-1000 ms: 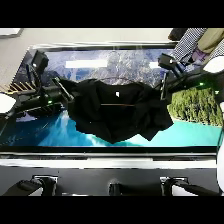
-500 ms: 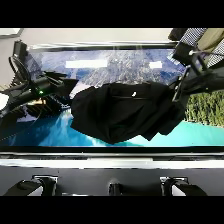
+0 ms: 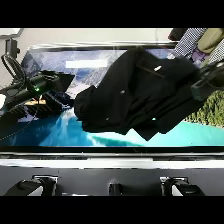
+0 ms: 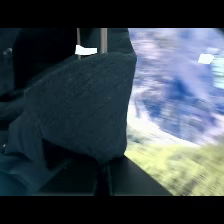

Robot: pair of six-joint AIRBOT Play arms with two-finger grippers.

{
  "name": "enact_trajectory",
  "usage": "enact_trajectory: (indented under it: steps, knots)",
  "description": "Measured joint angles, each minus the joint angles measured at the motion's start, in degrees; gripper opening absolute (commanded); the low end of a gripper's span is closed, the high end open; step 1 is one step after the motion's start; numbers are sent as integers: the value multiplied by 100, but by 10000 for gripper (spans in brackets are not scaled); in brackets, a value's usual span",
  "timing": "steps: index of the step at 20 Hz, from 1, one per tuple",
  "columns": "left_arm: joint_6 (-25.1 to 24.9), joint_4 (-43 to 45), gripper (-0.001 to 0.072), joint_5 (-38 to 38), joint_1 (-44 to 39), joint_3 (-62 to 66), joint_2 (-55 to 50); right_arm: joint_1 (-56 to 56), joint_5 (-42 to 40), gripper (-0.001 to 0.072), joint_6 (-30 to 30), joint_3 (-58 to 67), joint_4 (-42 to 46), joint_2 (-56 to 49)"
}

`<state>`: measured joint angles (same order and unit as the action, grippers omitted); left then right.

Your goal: Fold the clothes and pants, and hang the long-sleeved shirts on hangers.

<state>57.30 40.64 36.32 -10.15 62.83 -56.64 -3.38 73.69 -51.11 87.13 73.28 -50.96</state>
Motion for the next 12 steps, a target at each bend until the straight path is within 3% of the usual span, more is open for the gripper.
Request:
enact_trajectory:
  steps: [2,6,12]
  knots:
    - [37,0,680,-15,2,0,4,0,-326,28,-710,-2,658,197]
    - [68,0,680,-13,2,0,2,0,-1139,28,-2870,0,2699,553]
    - [81,0,680,-13,2,0,2,0,-1060,27,-5252,52,5484,828]
